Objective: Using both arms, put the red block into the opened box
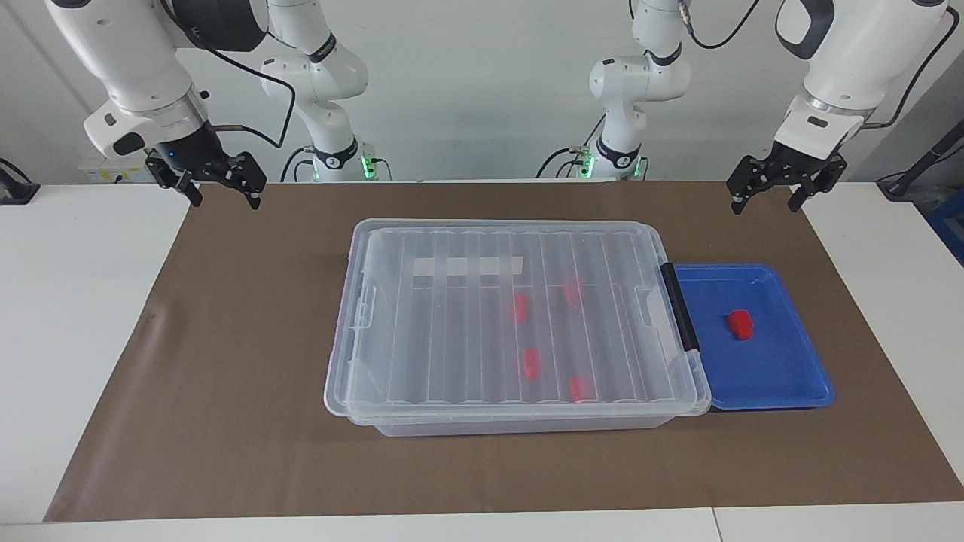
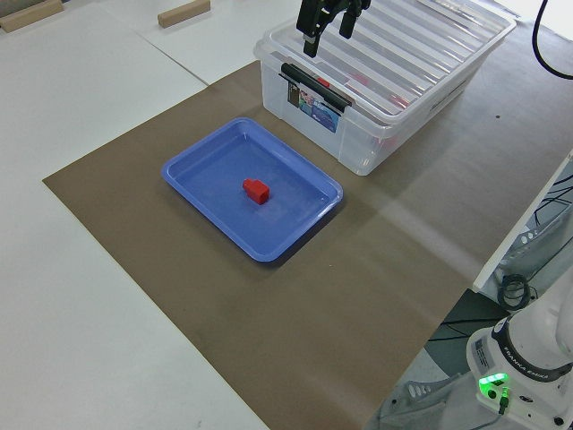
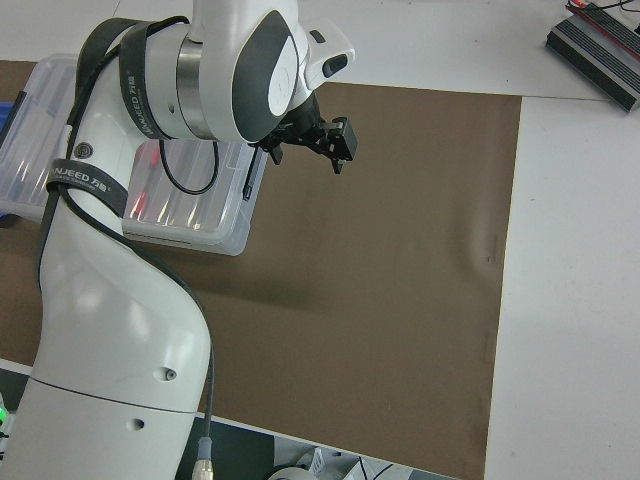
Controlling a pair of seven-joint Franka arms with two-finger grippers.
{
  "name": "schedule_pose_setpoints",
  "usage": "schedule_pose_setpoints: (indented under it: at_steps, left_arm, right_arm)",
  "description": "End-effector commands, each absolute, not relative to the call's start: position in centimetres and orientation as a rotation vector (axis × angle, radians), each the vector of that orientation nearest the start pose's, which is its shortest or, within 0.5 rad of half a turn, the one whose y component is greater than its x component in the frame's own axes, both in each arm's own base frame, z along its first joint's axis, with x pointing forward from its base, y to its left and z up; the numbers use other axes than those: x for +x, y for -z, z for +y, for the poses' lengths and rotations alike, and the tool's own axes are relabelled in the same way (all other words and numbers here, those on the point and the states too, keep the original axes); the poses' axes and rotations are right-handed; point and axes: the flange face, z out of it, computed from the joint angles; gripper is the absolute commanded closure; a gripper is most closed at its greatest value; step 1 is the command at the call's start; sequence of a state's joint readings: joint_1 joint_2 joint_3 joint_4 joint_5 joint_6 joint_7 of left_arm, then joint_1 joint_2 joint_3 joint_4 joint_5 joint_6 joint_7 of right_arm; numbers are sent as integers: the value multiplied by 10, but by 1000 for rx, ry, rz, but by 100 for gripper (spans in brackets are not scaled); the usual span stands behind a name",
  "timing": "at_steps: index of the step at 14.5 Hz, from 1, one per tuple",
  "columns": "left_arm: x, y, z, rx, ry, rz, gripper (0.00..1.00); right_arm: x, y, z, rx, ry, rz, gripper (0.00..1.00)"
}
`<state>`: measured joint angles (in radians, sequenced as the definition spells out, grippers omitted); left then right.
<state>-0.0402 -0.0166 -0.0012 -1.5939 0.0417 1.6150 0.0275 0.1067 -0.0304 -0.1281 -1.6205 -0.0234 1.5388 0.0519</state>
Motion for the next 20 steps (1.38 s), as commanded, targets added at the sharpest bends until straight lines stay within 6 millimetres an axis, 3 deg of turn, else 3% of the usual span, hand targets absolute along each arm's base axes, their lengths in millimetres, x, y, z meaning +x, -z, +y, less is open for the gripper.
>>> schedule_pose_setpoints:
  at_steps: [1, 6, 8, 11, 14, 20]
  left_arm:
    - [549, -627, -23, -3115, 60, 87, 0]
    - [550, -627, -22, -3115, 68, 85, 0]
    - [550, -627, -22, -3115, 65, 85, 0]
    - [551, -627, -22, -3115, 77, 87, 0]
    - [551, -627, -23, -3114, 80, 92, 0]
    - [551, -627, -24, -3114, 82, 99, 0]
  right_arm:
    - [538, -617, -8, -3158, -72, 128, 0]
    - [543, -614, -8, -3157, -33, 152, 0]
    - [561, -599, -1, -3135, 65, 185, 0]
    - [593, -558, 58, -3108, 137, 85, 0]
    - [610, -523, 90, -3096, 134, 39, 0]
    - [621, -483, 117, -3089, 174, 30, 0]
